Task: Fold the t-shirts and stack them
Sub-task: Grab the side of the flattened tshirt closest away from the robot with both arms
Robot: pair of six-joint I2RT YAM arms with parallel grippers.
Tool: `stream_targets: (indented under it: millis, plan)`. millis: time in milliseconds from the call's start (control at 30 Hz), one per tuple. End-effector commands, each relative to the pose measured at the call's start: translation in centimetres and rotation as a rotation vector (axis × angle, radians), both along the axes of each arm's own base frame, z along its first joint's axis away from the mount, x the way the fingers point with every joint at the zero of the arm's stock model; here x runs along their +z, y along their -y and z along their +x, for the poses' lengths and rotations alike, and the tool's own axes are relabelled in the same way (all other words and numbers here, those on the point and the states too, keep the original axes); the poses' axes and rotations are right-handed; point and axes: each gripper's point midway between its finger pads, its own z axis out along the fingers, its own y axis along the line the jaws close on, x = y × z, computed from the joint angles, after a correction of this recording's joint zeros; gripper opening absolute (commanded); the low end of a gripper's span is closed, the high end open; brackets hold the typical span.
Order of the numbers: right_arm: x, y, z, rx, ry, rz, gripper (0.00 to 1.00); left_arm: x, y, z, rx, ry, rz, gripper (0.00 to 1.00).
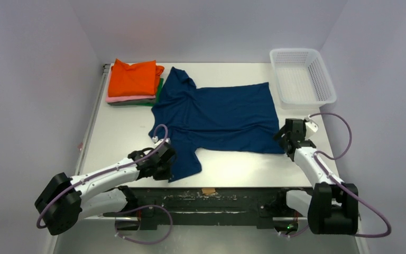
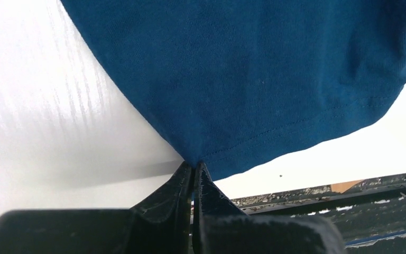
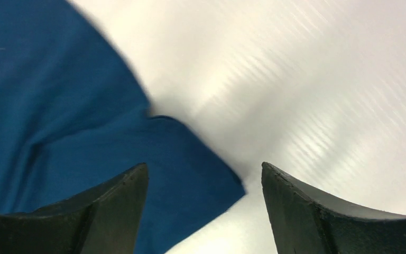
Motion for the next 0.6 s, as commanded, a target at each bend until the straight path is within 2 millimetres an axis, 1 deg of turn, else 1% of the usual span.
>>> stream_targets:
  millis: [0,33,167,300,367,400,567]
  plan:
    - [-3.4,1.4,-0.6,-0.076,-0.049,0.102,0.72,0.6,0.1,0.0,-0.058,0.061,-0.042,0.00]
    - [-3.8,1.5,-0.5,-0.075,-0.067,0.107,0.68,0.8,0.3,0.1,-0.065,0.072,-0.060,0.00]
    - [-5.5,1.0,-0.1,-0.049,-0.132,0.137,0.57,1.1,0.6,0.1,-0.066,0.088,-0.086,0.00]
    - [-6.0,0.6,-0.5,-0.034,-0.155,0.153,0.48,1.1,0.6,0.0,-0.067,0.089,-0.093,0.00]
    - [-6.0,0.1,-0.8,-0.021,-0.150,0.175,0.43,1.2,0.7,0.0,-0.071,0.087,-0.096,0.00]
    - [-6.1,-0.3,-1.0,-0.013,-0.149,0.189,0.42,1.2,0.8,0.0,-0.073,0.087,-0.098,0.00]
    - [-6.2,-0.5,-2.4,0.002,-0.183,0.189,0.40,1.4,0.7,0.0,-0.073,0.088,-0.096,0.00]
